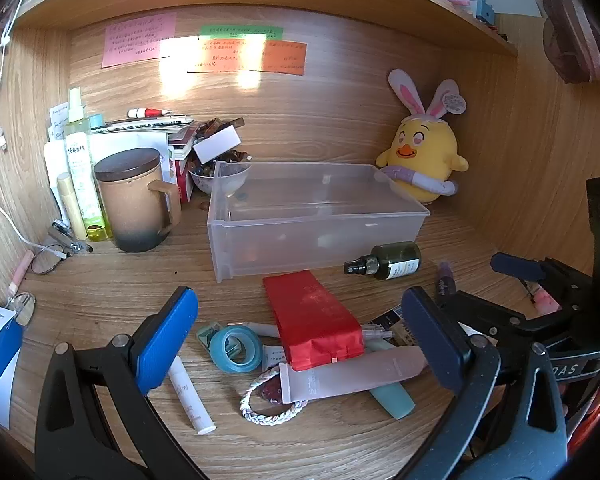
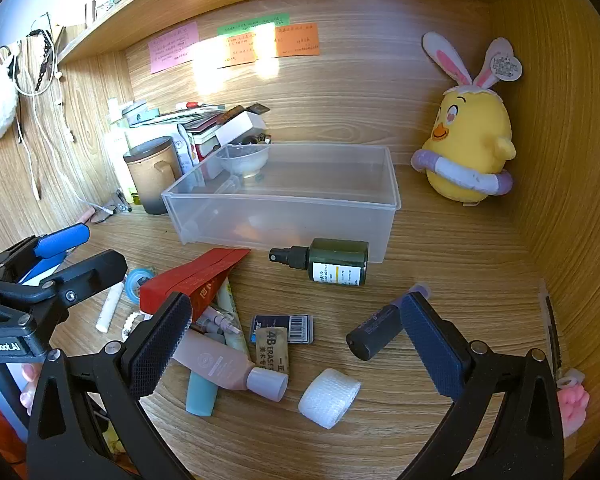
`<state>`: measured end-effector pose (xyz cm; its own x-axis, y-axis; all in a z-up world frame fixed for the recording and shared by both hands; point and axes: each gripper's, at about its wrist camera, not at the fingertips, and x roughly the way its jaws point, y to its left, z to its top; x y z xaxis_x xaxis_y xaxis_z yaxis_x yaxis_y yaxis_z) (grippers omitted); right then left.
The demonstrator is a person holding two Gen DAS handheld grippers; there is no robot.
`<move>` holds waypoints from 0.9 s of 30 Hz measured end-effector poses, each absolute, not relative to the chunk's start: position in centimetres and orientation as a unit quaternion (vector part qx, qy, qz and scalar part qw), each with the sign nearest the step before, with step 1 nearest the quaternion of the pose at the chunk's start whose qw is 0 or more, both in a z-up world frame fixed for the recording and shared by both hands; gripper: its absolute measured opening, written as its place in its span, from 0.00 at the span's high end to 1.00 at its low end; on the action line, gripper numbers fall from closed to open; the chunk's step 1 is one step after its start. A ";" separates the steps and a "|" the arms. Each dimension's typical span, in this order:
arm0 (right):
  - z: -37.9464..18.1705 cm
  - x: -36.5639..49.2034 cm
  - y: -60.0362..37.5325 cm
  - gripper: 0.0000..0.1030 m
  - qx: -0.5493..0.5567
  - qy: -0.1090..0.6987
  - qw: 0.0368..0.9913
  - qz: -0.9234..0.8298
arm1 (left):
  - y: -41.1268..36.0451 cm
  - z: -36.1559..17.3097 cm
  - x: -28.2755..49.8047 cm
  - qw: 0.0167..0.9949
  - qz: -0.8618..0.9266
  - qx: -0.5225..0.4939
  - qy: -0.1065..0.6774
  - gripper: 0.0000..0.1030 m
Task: Organize objects
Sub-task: 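Grasp the white tape roll with the right tool while the left tool grasps the white lip balm tube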
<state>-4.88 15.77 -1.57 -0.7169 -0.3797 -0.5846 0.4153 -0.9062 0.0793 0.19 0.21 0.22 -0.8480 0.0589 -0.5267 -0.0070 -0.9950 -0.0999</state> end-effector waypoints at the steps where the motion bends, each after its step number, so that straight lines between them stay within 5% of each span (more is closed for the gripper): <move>1: -1.6 -4.8 15.8 0.00 0.310 0.028 0.215 -0.926 | 0.2 0.2 0.2 0.018 0.960 -0.275 -0.047 0.00; 27: -2.0 -5.1 15.7 0.00 0.319 0.021 0.221 -0.921 | 0.7 0.3 0.3 0.026 0.960 -0.276 -0.047 0.00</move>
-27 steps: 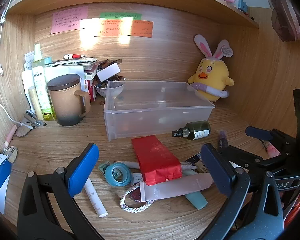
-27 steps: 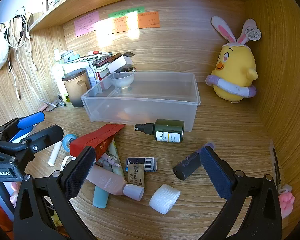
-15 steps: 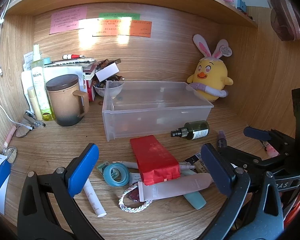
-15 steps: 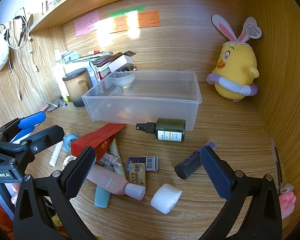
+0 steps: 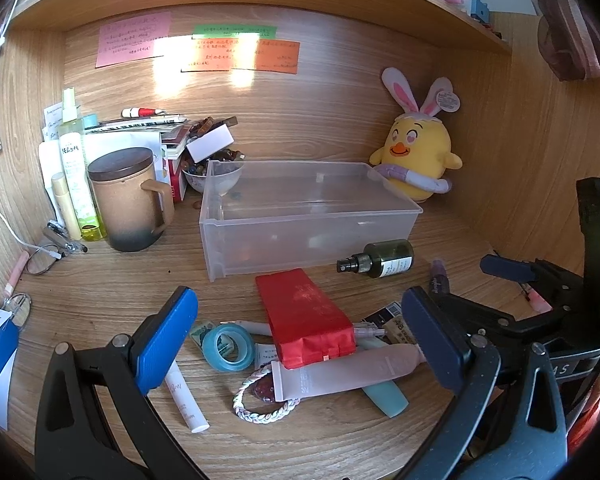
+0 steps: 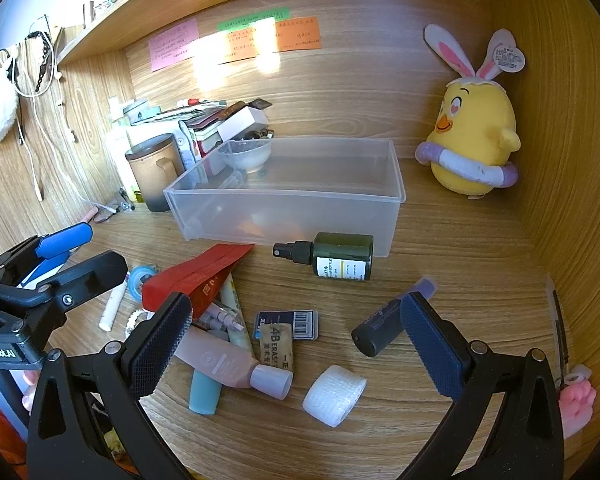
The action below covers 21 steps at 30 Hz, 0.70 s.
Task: Organize objects
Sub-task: 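Grasp the white tape roll with the right tool while the left tool grasps the white lip balm tube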
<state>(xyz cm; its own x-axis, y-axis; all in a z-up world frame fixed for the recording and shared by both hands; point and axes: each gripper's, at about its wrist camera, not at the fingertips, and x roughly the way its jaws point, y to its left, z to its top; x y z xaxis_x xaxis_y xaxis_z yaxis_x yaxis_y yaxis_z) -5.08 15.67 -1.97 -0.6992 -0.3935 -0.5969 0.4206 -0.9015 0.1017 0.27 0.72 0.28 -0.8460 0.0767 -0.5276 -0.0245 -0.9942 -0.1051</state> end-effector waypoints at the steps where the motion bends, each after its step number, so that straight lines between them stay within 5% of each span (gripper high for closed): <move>1: -2.0 -5.1 15.7 0.00 0.319 0.021 0.221 -0.921 | 0.7 0.3 0.3 0.027 0.960 -0.276 -0.047 0.00; 8: -1.9 -5.0 15.7 0.00 0.317 0.024 0.218 -0.923 | 0.0 0.5 0.7 0.029 0.962 -0.267 -0.056 0.00; 12: -1.9 -4.7 15.8 0.00 0.311 0.029 0.216 -0.925 | -0.5 0.6 1.0 0.027 0.960 -0.274 -0.052 0.13; 21: -1.0 -4.1 18.0 0.06 0.288 0.026 0.169 -0.942 | -4.5 -0.3 1.4 -0.039 0.950 -0.305 -0.054 0.16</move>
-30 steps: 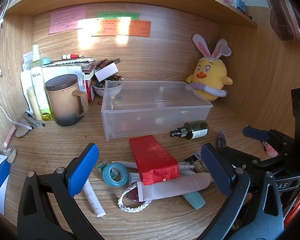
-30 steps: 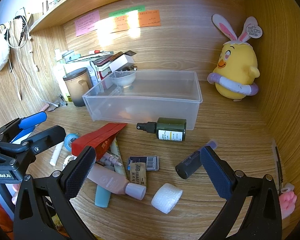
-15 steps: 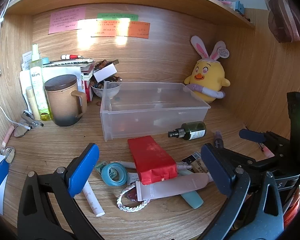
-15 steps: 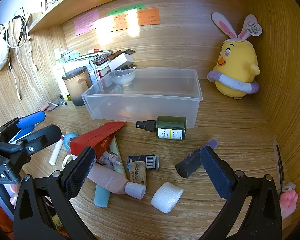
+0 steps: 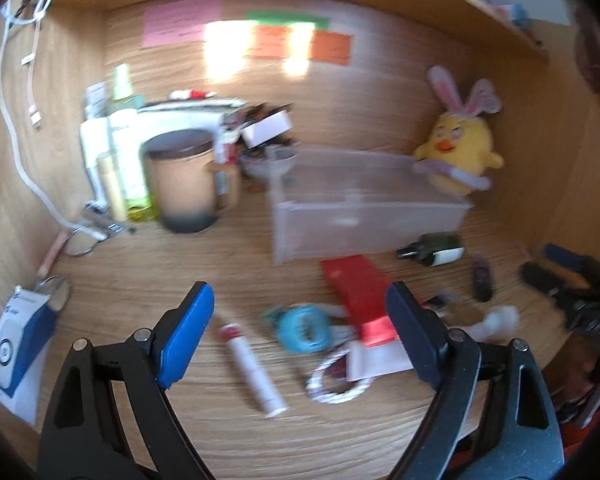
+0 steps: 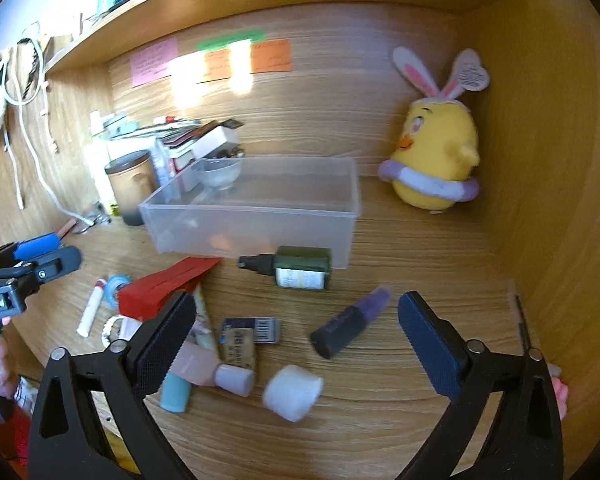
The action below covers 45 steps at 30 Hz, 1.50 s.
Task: Organize objects
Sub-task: 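Grasp the white tape roll with the right tool while the left tool grasps the white lip balm tube, then carry the tape roll and lip balm tube into the clear box and release both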
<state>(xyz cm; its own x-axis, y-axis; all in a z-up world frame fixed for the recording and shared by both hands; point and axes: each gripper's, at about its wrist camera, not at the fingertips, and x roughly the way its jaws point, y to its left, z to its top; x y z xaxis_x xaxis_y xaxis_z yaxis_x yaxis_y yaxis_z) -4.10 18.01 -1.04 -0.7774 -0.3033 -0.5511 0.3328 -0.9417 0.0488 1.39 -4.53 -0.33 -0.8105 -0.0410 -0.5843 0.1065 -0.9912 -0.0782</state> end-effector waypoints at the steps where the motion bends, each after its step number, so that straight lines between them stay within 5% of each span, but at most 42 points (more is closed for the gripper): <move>1: -1.1 -4.2 18.4 0.07 0.291 0.021 0.166 -0.942 | -5.2 -0.8 1.3 0.049 -0.946 0.316 0.052 0.16; 9: -3.6 -5.3 20.6 0.28 0.354 -0.019 0.153 -0.922 | -7.0 -4.4 1.1 0.076 -0.920 0.381 0.060 0.30; 16: -5.5 -4.8 20.0 0.35 0.382 -0.016 0.160 -0.910 | -7.7 -6.5 0.8 0.077 -0.909 0.401 0.090 0.43; 25: -6.7 -4.8 19.2 0.65 0.396 -0.026 0.178 -0.901 | -7.9 -7.3 0.2 0.082 -0.908 0.401 0.087 0.71; 29: -6.7 -4.5 18.7 0.67 0.387 -0.011 0.176 -0.905 | -7.8 -7.3 0.1 0.081 -0.910 0.399 0.080 0.86; 45: -3.8 -4.8 20.0 0.69 0.337 -0.018 0.167 -0.926 | -8.0 -2.6 -0.3 0.072 -0.937 0.331 0.088 0.86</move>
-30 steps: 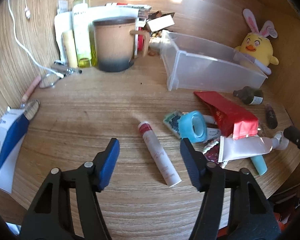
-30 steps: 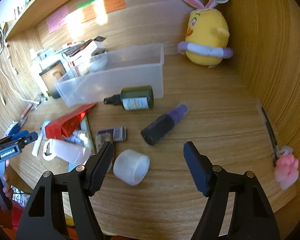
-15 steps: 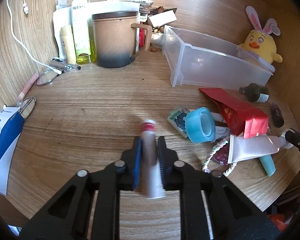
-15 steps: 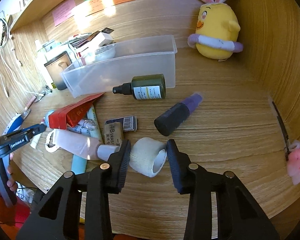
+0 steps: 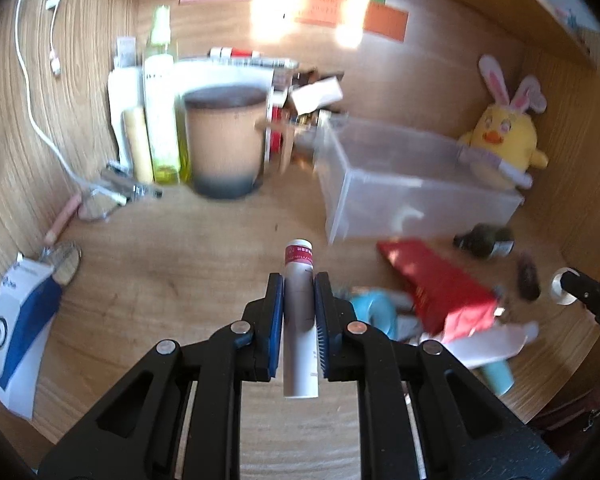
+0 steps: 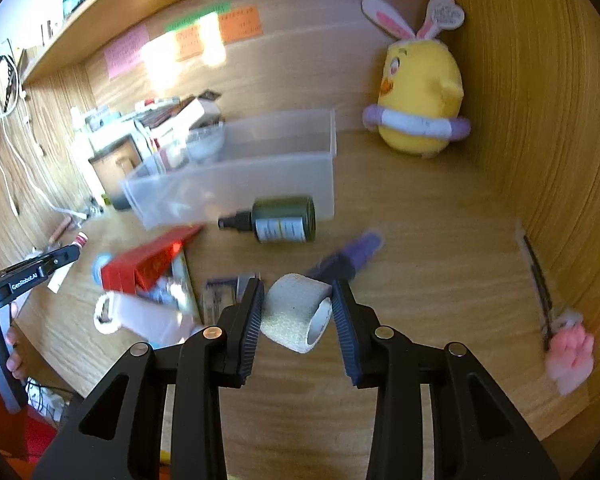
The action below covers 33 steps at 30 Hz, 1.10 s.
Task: Organize objects
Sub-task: 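Carry the tape roll and lip balm tube into the clear box and release both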
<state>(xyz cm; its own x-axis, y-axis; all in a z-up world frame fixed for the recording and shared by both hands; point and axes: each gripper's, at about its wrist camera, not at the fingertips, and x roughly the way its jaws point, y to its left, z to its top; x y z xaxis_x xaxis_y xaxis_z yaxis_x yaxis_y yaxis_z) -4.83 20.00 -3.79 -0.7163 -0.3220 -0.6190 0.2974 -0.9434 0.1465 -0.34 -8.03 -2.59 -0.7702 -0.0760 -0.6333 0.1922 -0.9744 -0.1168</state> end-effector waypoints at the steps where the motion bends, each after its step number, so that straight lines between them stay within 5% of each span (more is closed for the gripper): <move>1: -3.5 -4.9 20.0 0.69 0.332 -0.018 0.168 -0.928 | -8.0 -2.1 -0.5 0.070 -0.939 0.325 0.087 0.86; 15: 1.6 -9.7 17.7 0.69 0.248 -0.005 0.175 -0.953 | -5.7 2.3 -4.7 0.027 -0.960 0.267 0.081 0.86; 33: 3.3 -18.5 13.6 0.69 0.274 0.013 0.219 -0.936 | -4.7 2.8 -13.5 -0.018 -0.950 0.301 0.083 0.86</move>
<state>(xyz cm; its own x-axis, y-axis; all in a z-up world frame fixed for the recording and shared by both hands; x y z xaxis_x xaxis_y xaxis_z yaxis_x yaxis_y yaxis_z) -18.47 13.59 3.27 -0.7534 -0.4033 -0.5193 0.4178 -0.9035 0.0954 -13.47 -4.71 2.80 -0.8180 0.0847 -0.5689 0.0147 -0.9857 -0.1679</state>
